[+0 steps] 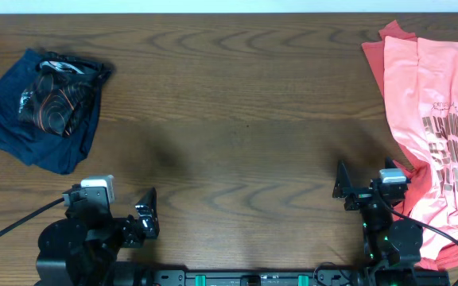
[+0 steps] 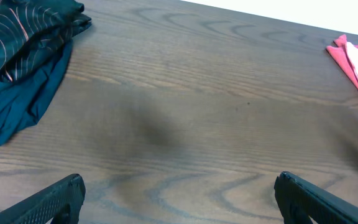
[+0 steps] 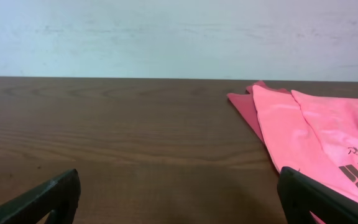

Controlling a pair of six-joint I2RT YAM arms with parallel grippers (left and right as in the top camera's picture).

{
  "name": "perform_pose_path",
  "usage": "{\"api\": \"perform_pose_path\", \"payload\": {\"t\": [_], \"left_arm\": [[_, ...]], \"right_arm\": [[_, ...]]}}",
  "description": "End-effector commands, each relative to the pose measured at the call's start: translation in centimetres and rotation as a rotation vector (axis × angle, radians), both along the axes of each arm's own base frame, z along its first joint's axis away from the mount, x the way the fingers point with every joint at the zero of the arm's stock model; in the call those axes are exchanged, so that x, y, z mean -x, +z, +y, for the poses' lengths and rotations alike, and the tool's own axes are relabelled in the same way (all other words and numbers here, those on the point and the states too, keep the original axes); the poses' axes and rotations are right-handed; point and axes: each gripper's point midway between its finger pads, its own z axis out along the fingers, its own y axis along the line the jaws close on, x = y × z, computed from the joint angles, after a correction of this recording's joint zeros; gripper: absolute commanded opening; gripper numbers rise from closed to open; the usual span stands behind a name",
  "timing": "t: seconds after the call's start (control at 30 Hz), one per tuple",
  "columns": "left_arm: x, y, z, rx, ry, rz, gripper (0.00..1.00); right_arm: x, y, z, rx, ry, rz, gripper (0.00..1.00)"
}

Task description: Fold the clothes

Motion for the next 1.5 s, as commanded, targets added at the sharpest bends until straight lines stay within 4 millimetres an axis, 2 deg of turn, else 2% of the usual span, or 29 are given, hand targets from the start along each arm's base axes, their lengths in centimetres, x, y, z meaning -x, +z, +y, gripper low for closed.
{"api": "perform_pose_path", "payload": {"t": [0.0,0.23,0.4,0.47,0.67,0.9,1.03,1.17,1.47], "left_arm": [[0.0,-0.1,0.1,0.004,0.013,0.001,0.98],[0.1,-0.1,0.2,0.003,0.013,-0.001,0.98],[0.9,-1.4,1.8,-0.074,0.073,-0.005,0.98],[0.7,-2.7,2.4,-0.089,0.104,-0.027,0.98],[-2.4,-6.3,2.7,-0.088,0.131,-0.175,0.98],[-6.3,-6.7,2.7,-0.068,0.146,-0.397,0.98],[-7.7,-6.7,3.1,-0.065,0.174,-0.508,0.98],[-8.4,-7.9,3.0,-0.059,0.176,-0.551,0.98],[-8.1,-11.1,3.1,-0.083,0.171,-0.416,0.98]], "right_arm": [[0.0,-0.1,-0.2,0.021,-0.009,-0.002,0.99],[0.0,-0.1,-0.2,0.021,-0.009,-0.003,0.99],[0.0,-0.1,-0.2,0.021,-0.009,-0.002,0.99],[0.0,-0.1,-0.2,0.021,-0.009,-0.002,0.99],[0.0,-0.1,-0.2,0.021,-0.009,-0.002,0.99],[0.0,-0.1,-0.2,0.021,-0.009,-0.002,0.99],[0.0,-0.1,-0.2,0.021,-0.009,-0.002,0.99],[0.0,-0.1,-0.2,0.021,-0.009,-0.002,0.99],[0.0,-0.1,-0.2,0.021,-0.009,-0.002,0.99]]}}
